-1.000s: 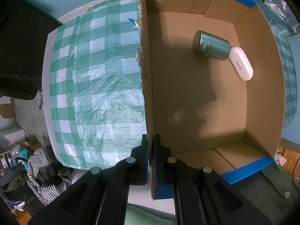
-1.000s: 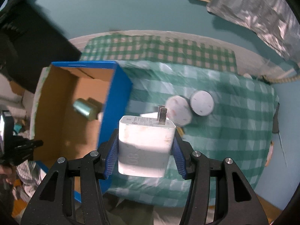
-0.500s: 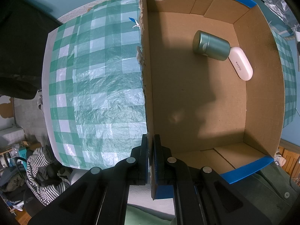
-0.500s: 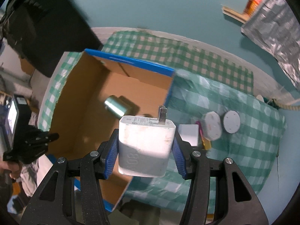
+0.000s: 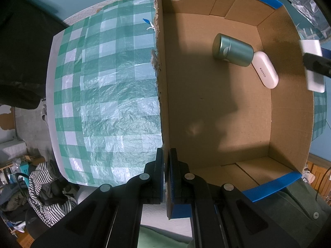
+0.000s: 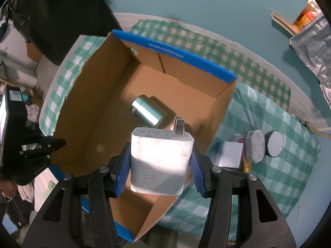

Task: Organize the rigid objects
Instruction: 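Carry the white charger into the box with the right gripper and release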

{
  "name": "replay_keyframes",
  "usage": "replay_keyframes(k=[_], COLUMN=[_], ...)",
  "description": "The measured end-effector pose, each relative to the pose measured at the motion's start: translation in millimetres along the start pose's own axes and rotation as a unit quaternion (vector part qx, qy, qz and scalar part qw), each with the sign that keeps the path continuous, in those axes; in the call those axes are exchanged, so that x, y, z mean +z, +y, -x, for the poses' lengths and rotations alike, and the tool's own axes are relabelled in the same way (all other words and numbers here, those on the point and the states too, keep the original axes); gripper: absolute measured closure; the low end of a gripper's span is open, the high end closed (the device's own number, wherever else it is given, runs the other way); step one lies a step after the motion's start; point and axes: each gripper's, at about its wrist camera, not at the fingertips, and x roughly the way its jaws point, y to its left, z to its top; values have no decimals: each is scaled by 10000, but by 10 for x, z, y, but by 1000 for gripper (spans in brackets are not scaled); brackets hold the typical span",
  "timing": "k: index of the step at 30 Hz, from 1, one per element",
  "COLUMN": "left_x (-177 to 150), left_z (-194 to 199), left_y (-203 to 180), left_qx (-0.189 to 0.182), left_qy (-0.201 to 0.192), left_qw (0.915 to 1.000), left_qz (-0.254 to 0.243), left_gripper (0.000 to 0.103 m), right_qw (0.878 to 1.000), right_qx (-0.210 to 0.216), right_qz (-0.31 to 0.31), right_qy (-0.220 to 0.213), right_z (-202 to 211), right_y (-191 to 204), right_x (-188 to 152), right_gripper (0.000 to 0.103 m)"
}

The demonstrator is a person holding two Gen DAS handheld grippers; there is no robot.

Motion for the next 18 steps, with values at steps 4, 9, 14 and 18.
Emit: replay_keyframes(k=[4, 9, 14, 18], left_x=[-15, -26, -49, -52], left_z=[-6, -7, -11, -10], left_y=[-3, -4, 8, 8], left_qx=[14, 19, 17, 17], left_qy=[-3, -6, -2, -4], left_qw=[10000, 10000, 10000, 10000], left_qz=[-13, -14, 6, 7], left_gripper=[98, 98, 98, 98], right_qw=[9999, 9998, 9995, 9992], right_qx=[41, 73, 45, -2], right_qz=[46, 61, 108, 97], right_qy=[92, 199, 307, 382], right_z=[-87, -183, -271, -336], right_y=[55, 103, 148, 156], right_x=[-2, 2, 2, -8], right_gripper=[50, 50, 50, 50])
